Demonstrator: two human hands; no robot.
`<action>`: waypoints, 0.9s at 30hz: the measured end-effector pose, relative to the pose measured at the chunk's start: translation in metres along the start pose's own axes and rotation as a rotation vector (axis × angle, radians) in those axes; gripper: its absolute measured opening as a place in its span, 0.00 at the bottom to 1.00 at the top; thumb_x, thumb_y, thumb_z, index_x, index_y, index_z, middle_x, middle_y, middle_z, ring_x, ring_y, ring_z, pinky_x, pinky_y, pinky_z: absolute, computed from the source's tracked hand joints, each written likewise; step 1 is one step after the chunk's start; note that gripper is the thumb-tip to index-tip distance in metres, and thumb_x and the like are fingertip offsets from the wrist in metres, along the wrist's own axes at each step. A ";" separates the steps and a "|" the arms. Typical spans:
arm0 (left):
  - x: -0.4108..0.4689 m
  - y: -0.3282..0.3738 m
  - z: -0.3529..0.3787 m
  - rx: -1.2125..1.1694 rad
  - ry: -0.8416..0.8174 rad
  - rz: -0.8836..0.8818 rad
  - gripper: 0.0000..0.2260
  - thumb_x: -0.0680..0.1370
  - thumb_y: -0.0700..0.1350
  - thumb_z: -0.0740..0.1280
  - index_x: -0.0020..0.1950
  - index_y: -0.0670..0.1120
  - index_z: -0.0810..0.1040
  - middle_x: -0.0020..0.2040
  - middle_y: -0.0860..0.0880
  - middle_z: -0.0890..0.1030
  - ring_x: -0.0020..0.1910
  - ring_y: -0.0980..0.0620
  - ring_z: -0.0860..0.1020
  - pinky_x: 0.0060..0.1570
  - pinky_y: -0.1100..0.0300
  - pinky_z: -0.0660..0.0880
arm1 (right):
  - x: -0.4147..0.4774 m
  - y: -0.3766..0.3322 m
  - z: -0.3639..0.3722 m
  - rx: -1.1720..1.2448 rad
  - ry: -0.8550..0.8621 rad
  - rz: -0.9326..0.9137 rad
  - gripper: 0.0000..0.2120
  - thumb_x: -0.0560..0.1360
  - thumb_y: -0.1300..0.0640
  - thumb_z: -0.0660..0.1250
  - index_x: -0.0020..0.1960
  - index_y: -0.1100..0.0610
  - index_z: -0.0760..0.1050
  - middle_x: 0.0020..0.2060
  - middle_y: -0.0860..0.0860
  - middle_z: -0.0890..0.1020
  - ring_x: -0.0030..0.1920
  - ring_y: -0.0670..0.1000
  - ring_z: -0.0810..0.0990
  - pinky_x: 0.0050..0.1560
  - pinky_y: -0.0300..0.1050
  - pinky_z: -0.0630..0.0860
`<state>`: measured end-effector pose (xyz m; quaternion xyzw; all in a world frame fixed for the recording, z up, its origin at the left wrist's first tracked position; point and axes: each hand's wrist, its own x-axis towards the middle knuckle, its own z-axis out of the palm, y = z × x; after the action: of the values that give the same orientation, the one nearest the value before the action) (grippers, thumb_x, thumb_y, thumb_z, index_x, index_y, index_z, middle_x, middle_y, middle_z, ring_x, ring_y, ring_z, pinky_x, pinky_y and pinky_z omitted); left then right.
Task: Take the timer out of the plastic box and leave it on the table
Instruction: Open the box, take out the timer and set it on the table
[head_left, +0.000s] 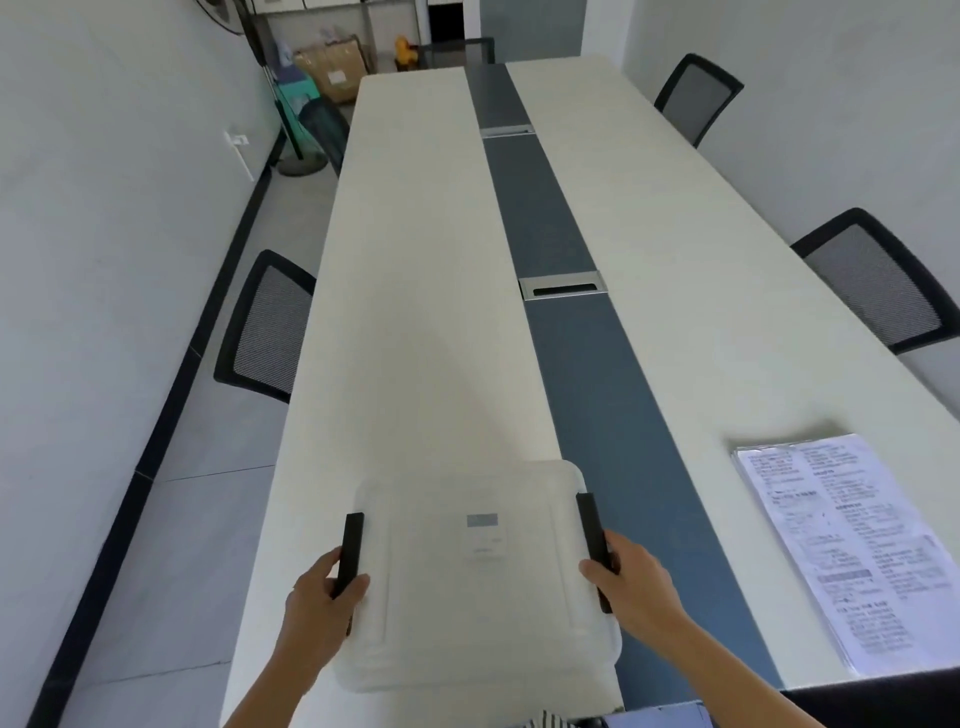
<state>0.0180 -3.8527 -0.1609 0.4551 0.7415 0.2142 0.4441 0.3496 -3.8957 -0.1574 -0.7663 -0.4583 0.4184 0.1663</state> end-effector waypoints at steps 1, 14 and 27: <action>0.001 -0.001 -0.002 -0.018 -0.025 -0.008 0.20 0.75 0.43 0.67 0.67 0.48 0.71 0.35 0.39 0.81 0.37 0.39 0.77 0.37 0.50 0.75 | 0.001 0.000 -0.002 0.026 -0.023 0.008 0.04 0.76 0.53 0.64 0.48 0.53 0.73 0.35 0.51 0.81 0.33 0.49 0.78 0.34 0.39 0.73; 0.014 -0.016 -0.019 0.184 0.039 0.178 0.21 0.70 0.45 0.73 0.62 0.49 0.75 0.60 0.47 0.74 0.57 0.45 0.76 0.53 0.52 0.73 | -0.013 0.010 -0.006 -0.134 0.192 0.040 0.30 0.73 0.41 0.65 0.73 0.43 0.61 0.62 0.44 0.75 0.60 0.46 0.76 0.49 0.41 0.73; -0.003 0.027 -0.037 -0.101 0.079 0.237 0.07 0.73 0.43 0.70 0.39 0.54 0.77 0.48 0.48 0.82 0.47 0.48 0.80 0.44 0.61 0.73 | -0.048 -0.039 -0.003 0.186 0.282 0.133 0.09 0.75 0.53 0.68 0.52 0.55 0.81 0.50 0.50 0.83 0.48 0.52 0.82 0.47 0.47 0.76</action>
<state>0.0000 -3.8391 -0.1207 0.5076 0.6877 0.3199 0.4087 0.3185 -3.9147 -0.1074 -0.8272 -0.3382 0.3575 0.2711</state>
